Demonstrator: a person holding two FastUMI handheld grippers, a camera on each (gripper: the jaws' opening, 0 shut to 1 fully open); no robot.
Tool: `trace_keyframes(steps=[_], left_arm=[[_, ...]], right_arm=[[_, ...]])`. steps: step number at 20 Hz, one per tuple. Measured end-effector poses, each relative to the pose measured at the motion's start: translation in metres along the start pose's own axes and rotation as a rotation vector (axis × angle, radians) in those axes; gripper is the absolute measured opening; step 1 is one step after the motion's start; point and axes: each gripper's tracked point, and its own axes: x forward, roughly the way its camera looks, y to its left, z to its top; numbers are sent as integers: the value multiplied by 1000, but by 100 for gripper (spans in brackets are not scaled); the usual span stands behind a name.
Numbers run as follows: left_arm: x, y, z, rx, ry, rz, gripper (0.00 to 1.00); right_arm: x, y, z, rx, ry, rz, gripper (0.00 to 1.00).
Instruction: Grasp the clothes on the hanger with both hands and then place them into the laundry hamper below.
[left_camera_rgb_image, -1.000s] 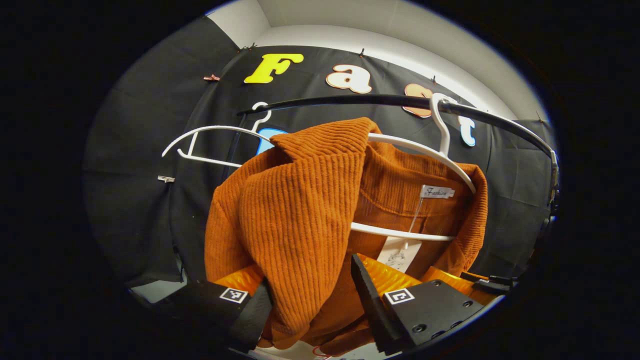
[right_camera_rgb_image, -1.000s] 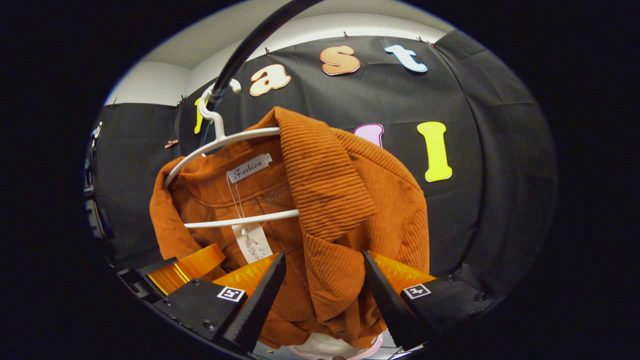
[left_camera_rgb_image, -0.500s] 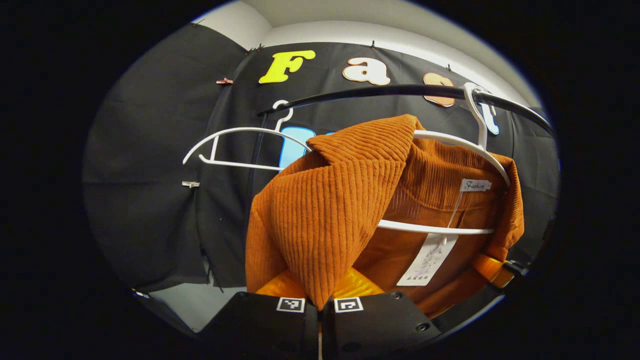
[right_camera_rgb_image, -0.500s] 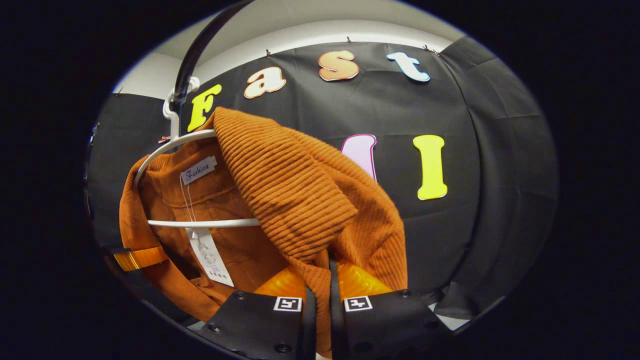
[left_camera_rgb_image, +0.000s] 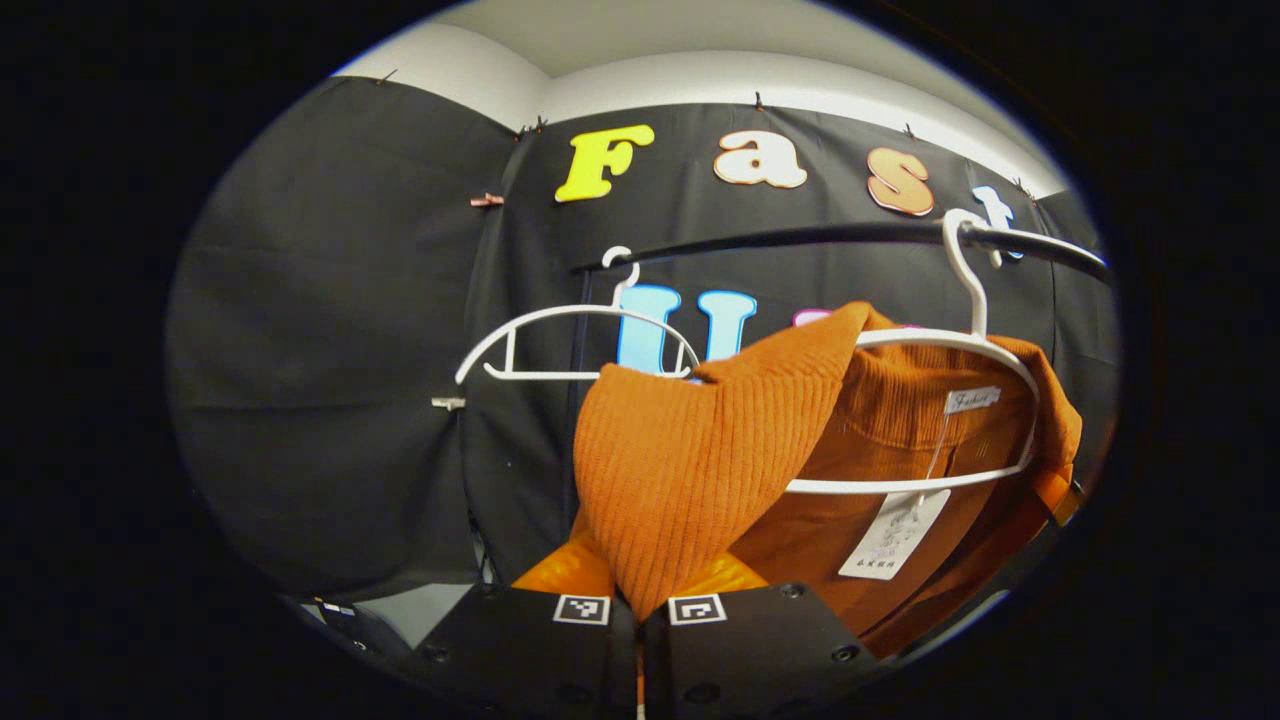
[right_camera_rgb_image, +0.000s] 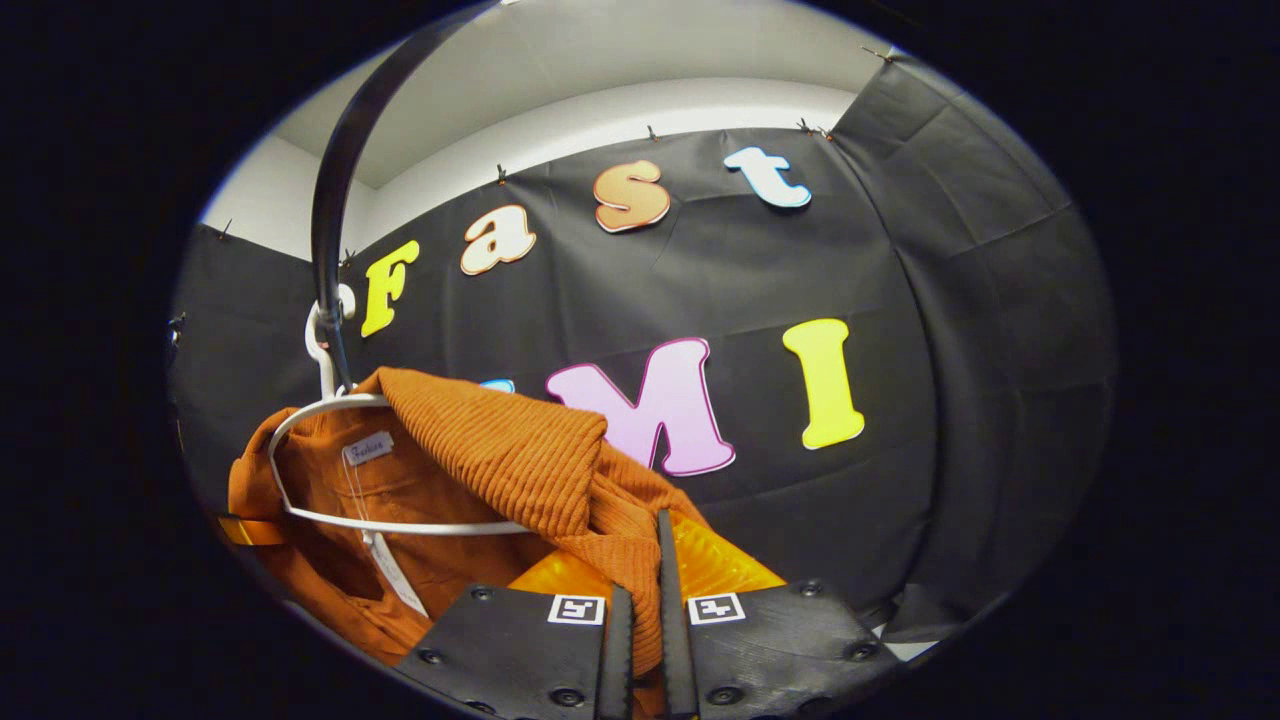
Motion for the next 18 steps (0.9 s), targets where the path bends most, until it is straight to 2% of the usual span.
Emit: trace_keyframes(steps=[3,6,7,9,10,11,12,13,14,17,18], left_arm=[[-6,8,28,30,-69,14,7],[-13,19,58,79,-155,21,7],[-15,21,66,101,-189,16,7],[-10,26,79,156,-234,8,7],[-6,26,81,179,-249,1,7],[0,27,86,194,-258,-3,6],[3,29,90,199,-263,-6,7],[7,30,96,195,-268,-12,6],[11,31,103,184,-280,-24,6],[31,27,114,115,-270,-93,7],[40,30,112,94,-248,-112,7]], right_arm=[[5,-7,22,-46,-87,-33,16],[13,-3,25,-74,-119,-24,16],[17,-2,26,-81,-134,-23,12],[20,-1,26,-82,-138,-12,16],[22,0,23,-77,-129,-11,11],[24,4,20,-69,-117,-7,11],[28,7,14,-63,-106,-5,11],[32,5,9,-57,-91,-6,20],[38,3,6,-45,-81,-3,16],[52,1,1,-3,-63,-4,16],[56,1,1,-1,-61,-2,11]])
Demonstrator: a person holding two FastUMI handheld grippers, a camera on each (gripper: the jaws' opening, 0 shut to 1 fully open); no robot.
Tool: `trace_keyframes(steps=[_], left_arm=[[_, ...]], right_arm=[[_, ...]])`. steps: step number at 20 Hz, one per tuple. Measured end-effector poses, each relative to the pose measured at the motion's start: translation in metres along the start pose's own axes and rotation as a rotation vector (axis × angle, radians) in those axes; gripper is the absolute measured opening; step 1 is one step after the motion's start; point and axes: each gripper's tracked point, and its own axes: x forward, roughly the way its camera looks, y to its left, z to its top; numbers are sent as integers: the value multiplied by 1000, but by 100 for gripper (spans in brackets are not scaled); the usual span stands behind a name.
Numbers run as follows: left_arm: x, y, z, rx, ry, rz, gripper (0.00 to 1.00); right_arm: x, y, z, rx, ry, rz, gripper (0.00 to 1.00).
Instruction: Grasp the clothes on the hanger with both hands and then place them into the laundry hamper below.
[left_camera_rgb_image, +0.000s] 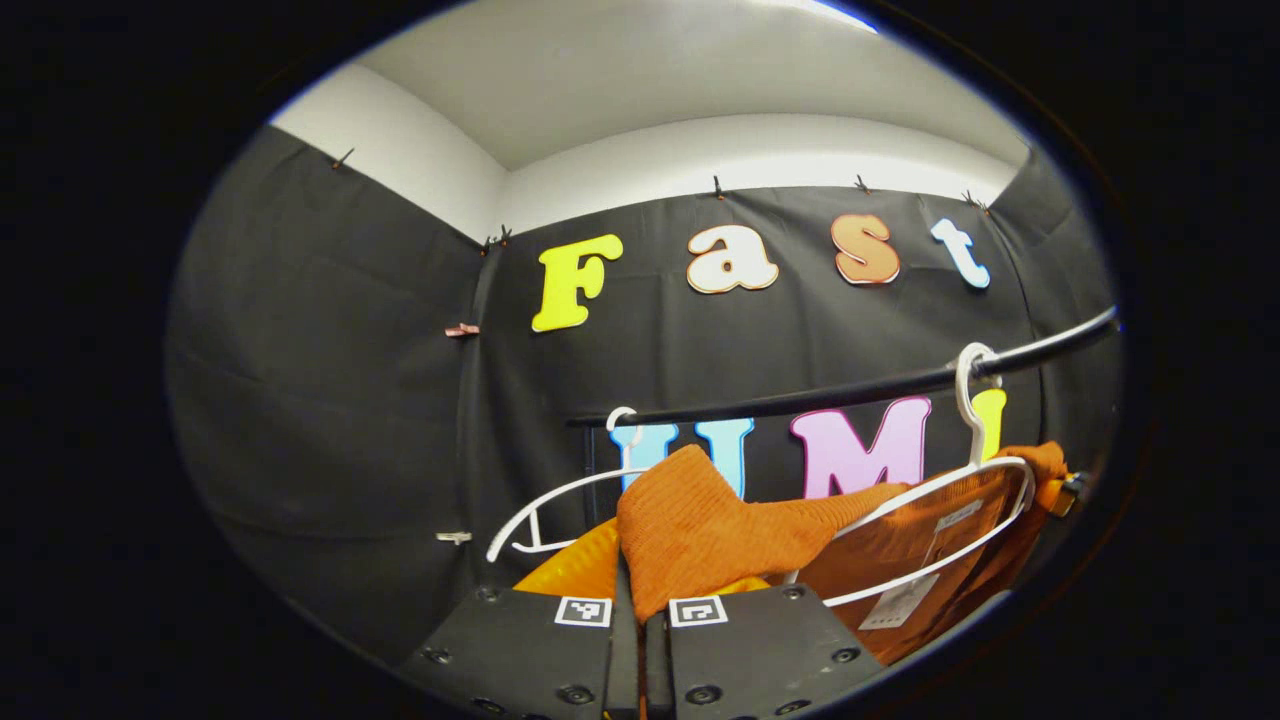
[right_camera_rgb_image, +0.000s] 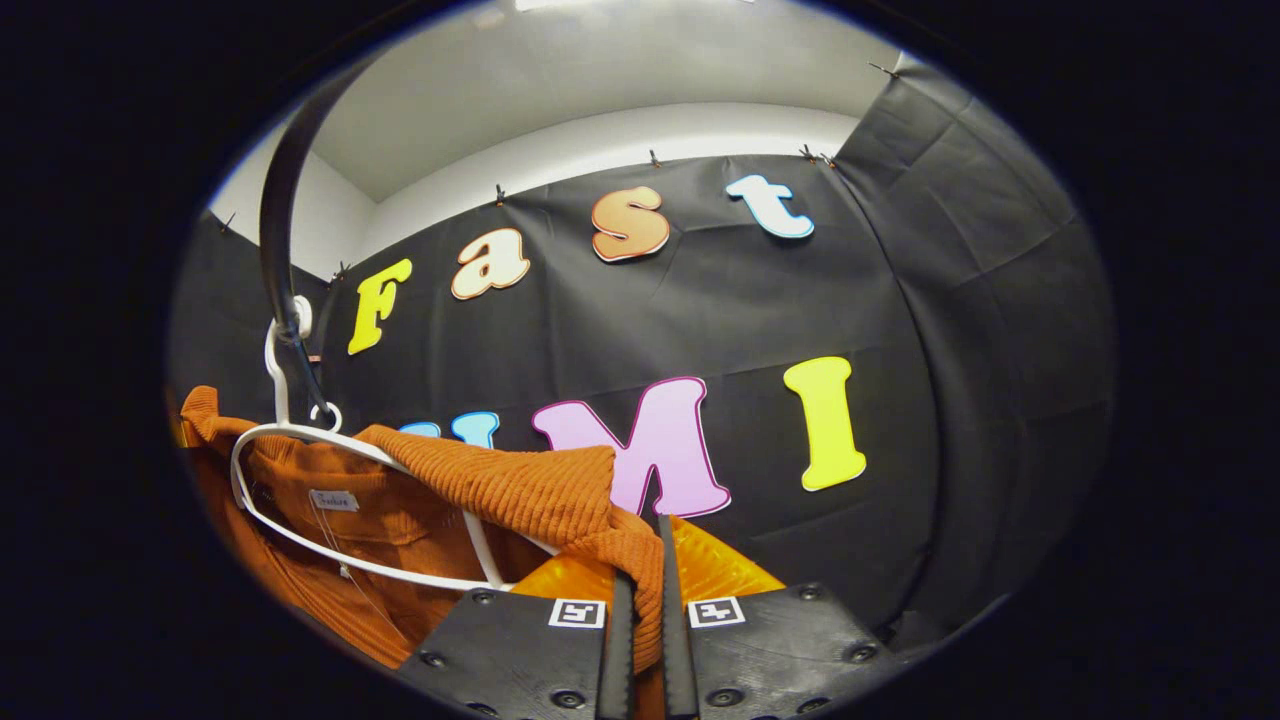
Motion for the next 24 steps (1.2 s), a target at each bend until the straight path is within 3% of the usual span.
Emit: trace_keyframes(steps=[1,7,10,11,13,15,16,19,24], left_arm=[[9,3,-1,-16,20,-10,7],[59,14,-16,-33,85,-88,7],[74,13,-69,-15,181,-126,7],[76,14,-87,-9,208,-129,7],[73,19,-121,-28,246,-115,7],[61,15,-153,-99,292,-110,7],[54,11,-169,-122,324,-105,7],[29,3,-219,-128,442,-69,7],[-24,-49,-310,-279,671,-74,7]], right_arm=[[5,1,2,-2,-4,5,16],[41,8,9,-9,-23,69,15],[46,1,-16,-41,51,99,11],[43,-3,-25,-53,80,95,16],[36,-12,-40,-57,117,82,16],[28,-17,-67,-50,184,68,20],[21,-19,-84,-50,232,62,16],[-2,-20,-138,-50,371,41,16],[-51,8,-228,84,627,52,16]])
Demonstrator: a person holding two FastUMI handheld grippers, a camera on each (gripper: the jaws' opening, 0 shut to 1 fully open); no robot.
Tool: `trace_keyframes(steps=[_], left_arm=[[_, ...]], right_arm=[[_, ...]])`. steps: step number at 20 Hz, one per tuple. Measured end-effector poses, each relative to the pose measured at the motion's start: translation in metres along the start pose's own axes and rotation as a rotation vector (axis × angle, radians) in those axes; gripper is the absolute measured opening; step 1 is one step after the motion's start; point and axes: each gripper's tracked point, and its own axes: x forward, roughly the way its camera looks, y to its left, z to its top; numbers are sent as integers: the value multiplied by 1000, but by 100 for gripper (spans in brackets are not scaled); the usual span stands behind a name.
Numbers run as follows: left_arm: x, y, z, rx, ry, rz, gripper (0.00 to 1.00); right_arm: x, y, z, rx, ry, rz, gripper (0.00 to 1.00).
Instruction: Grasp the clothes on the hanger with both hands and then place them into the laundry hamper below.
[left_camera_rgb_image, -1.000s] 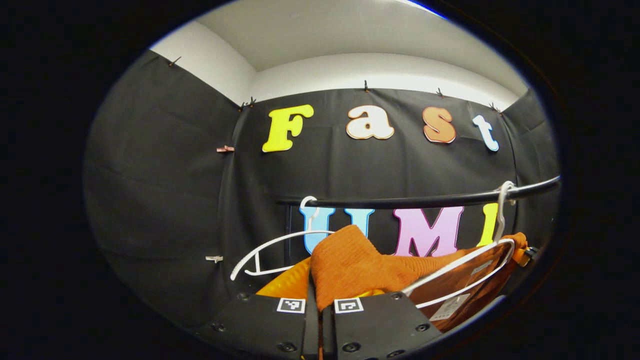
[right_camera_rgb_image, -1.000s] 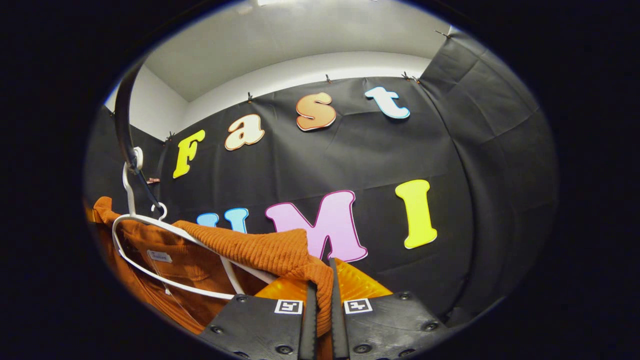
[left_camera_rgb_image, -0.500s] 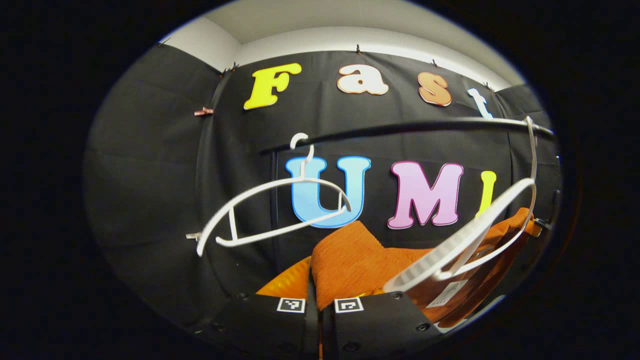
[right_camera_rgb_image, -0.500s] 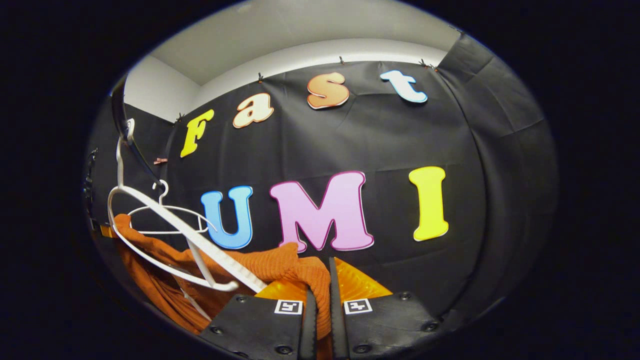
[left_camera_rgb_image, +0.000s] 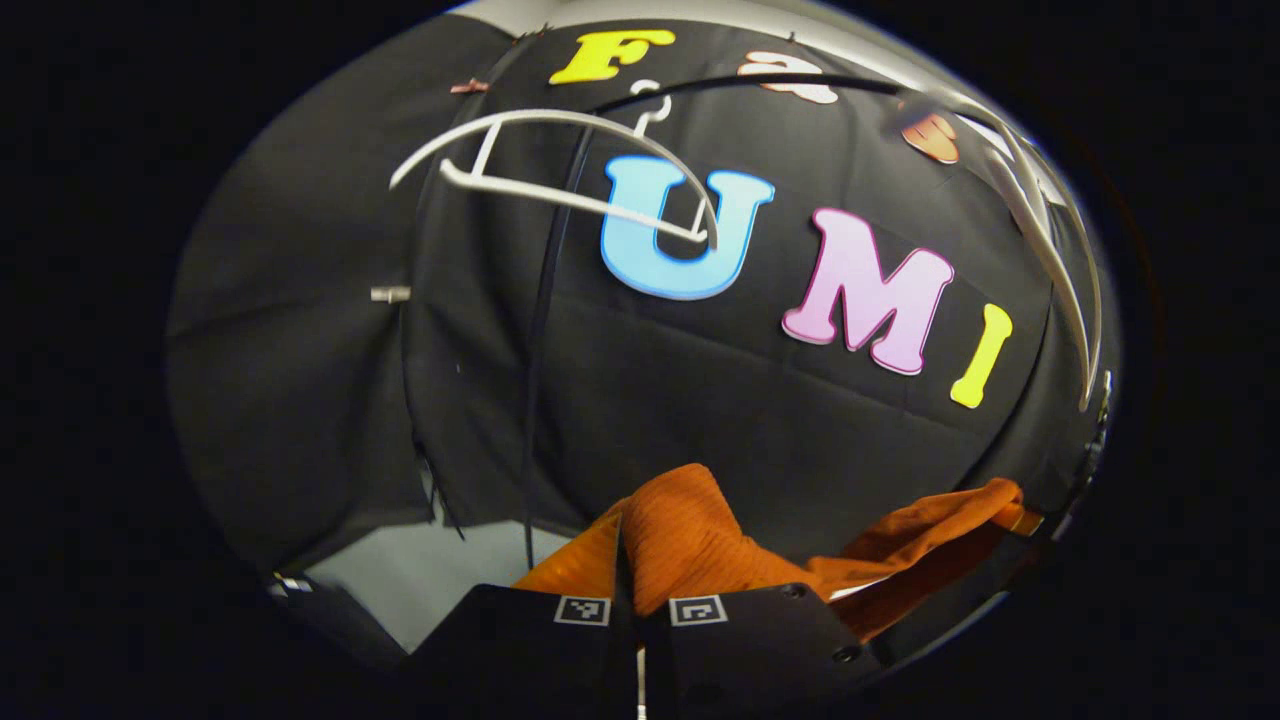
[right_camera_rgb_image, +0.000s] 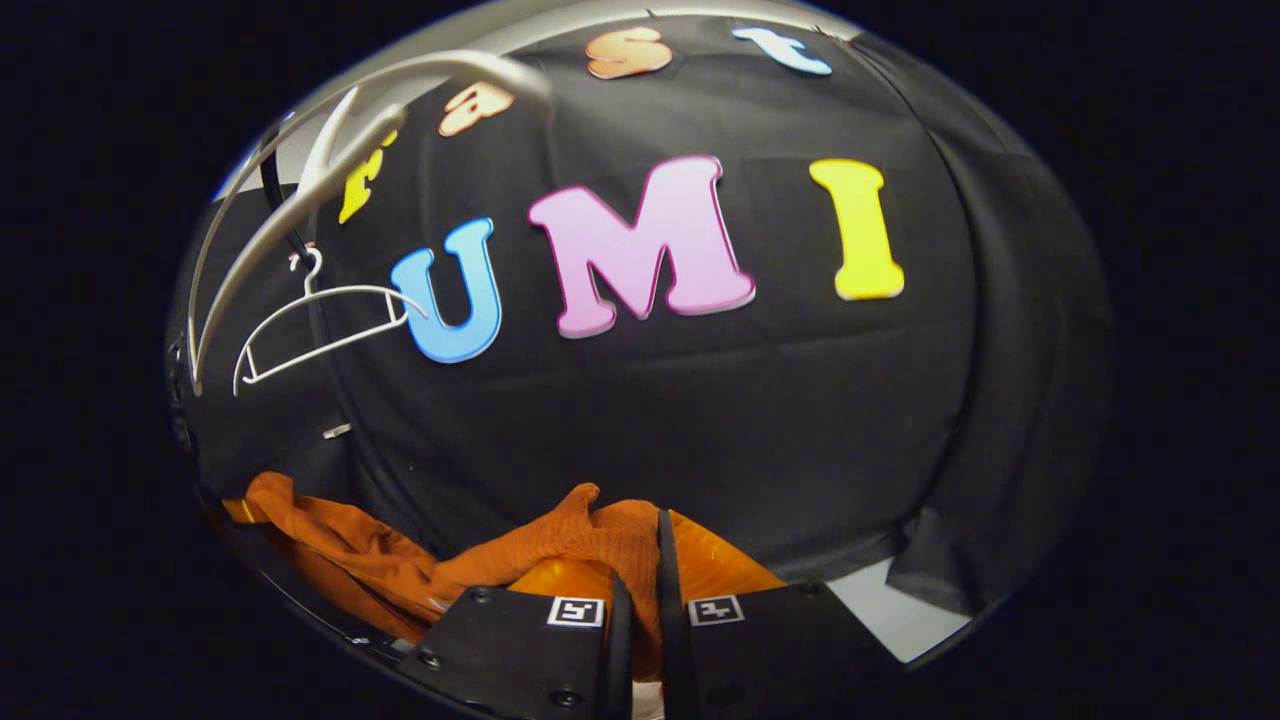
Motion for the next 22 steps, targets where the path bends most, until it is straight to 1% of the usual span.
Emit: trace_keyframes(steps=[1,2,3,6,8,9,11,12,14,16,17,18,19,20,21,22], left_arm=[[9,-8,-22,-23,60,-12,7],[5,-18,-40,-41,111,-21,7],[12,-27,-55,-51,143,-29,7],[26,-64,-86,-38,204,-69,7],[27,-90,-92,-48,225,-119,7],[26,-101,-88,-46,216,-142,8],[28,-110,-83,-19,201,-153,7],[29,-108,-85,-4,202,-149,7],[31,-106,-96,-12,233,-148,7],[33,-102,-110,-31,292,-143,7],[35,-102,-118,-44,321,-149,9],[34,-104,-124,-64,344,-163,6],[37,-105,-129,-83,358,-174,13],[35,-96,-134,-69,373,-149,34],[42,-87,-138,-49,379,-112,54],[36,-79,-140,-45,391,-95,75]], right_arm=[[4,7,-18,25,40,6,16],[5,19,-31,48,71,25,16],[3,36,-40,71,101,51,16],[-1,88,-71,144,191,153,16],[-7,120,-86,186,242,220,16],[-12,130,-90,198,253,245,16],[-18,145,-95,215,261,271,16],[-17,143,-96,219,263,268,16],[-12,132,-103,220,286,250,16],[-6,114,-115,198,330,191,16],[-4,104,-123,184,357,154,16],[-4,95,-130,175,388,124,15],[-5,84,-134,153,405,75,16],[-4,74,-137,125,408,44,37],[0,67,-140,123,408,28,59],[0,63,-141,123,406,21,81]])
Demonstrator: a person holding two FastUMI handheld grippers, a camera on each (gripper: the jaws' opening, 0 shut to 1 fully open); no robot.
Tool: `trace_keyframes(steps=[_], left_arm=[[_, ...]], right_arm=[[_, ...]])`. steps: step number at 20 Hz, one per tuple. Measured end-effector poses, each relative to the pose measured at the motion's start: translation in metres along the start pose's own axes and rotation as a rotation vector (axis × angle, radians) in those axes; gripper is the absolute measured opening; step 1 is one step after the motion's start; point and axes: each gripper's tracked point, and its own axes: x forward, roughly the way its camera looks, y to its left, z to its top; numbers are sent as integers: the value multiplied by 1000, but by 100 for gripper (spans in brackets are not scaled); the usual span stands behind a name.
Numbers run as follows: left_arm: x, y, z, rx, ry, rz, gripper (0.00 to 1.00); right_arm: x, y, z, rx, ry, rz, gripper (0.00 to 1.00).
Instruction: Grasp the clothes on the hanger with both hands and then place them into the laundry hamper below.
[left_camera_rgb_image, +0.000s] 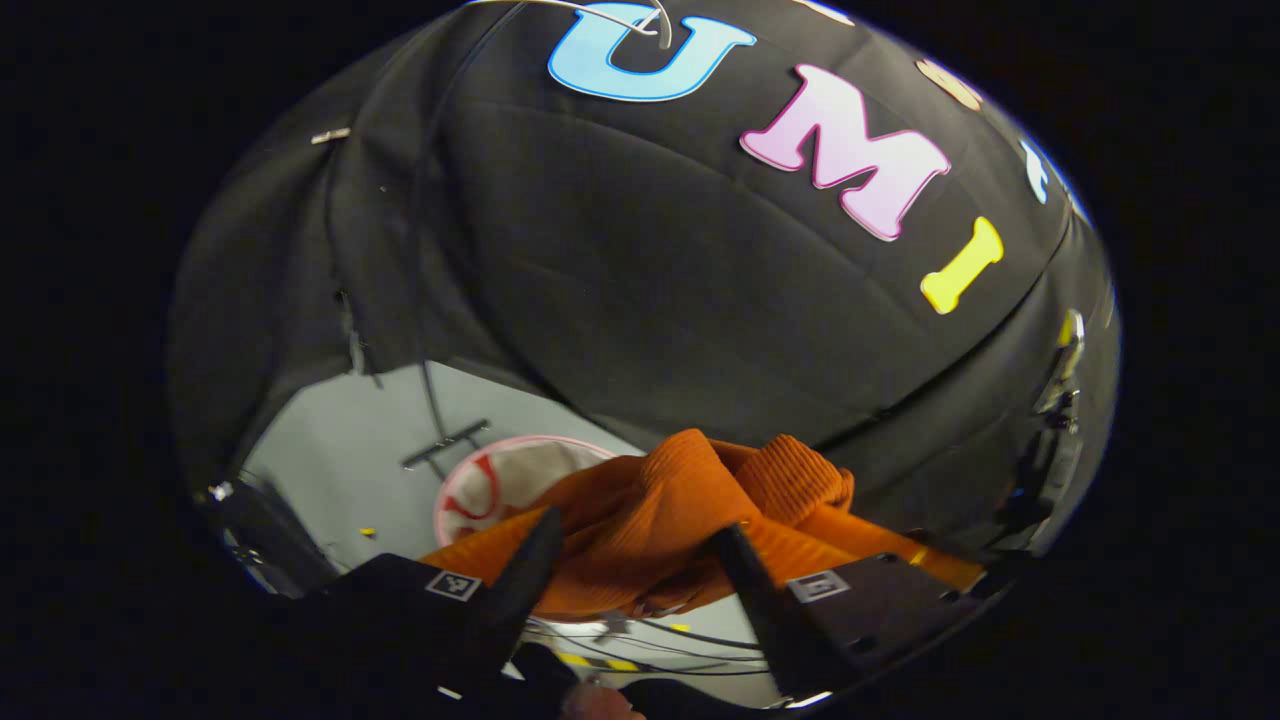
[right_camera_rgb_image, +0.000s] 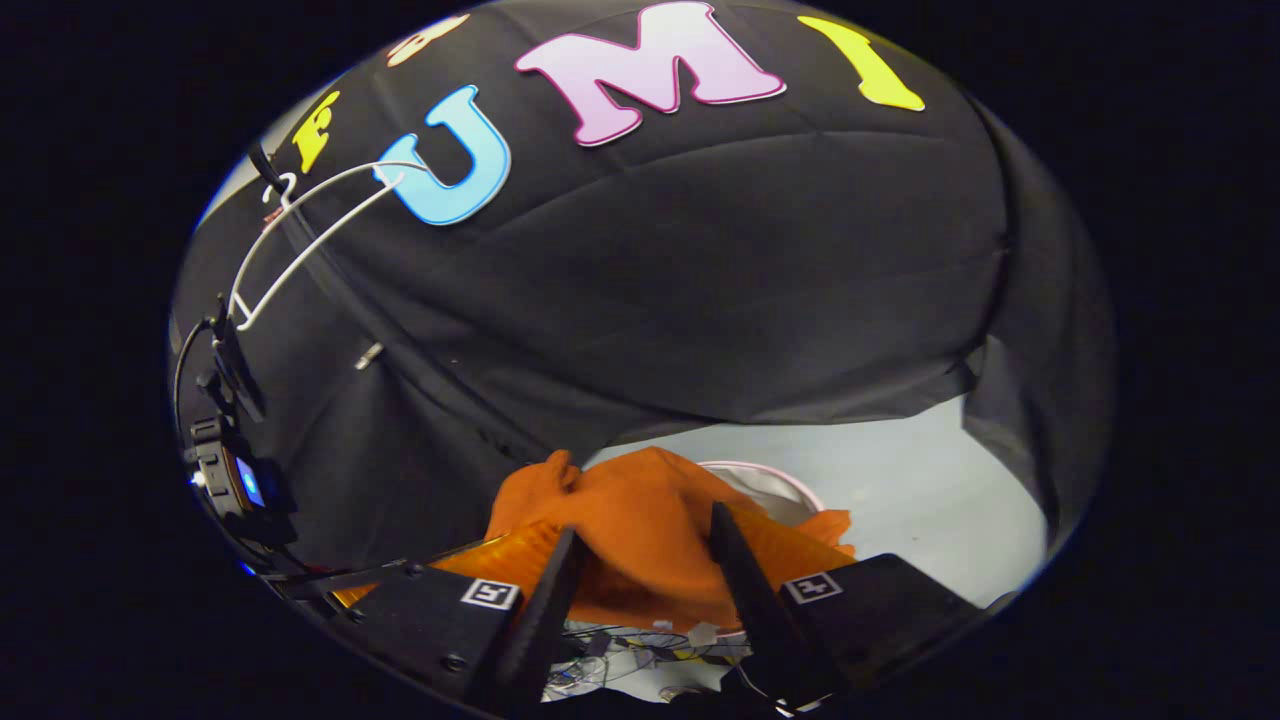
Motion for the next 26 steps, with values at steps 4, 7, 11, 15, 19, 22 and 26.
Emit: trace_keyframes(steps=[4,7,11,15,19,22,26], left_arm=[[2,9,-4,-17,21,30,96],[-3,4,-8,-5,23,13,96],[-11,2,-11,7,13,6,96],[-23,6,-10,5,-7,-1,96],[-43,11,-9,3,-41,-14,96],[-66,12,-17,5,-57,-44,96],[-110,15,-24,23,-95,-94,96]], right_arm=[[-8,6,1,-17,-4,2,99],[-12,12,1,-14,-8,19,99],[-17,15,1,-14,-14,21,99],[-28,20,1,-5,-33,21,99],[-44,30,-6,-5,-54,21,99],[-63,45,-15,-18,-71,28,99],[-98,68,-28,-29,-114,37,99]])
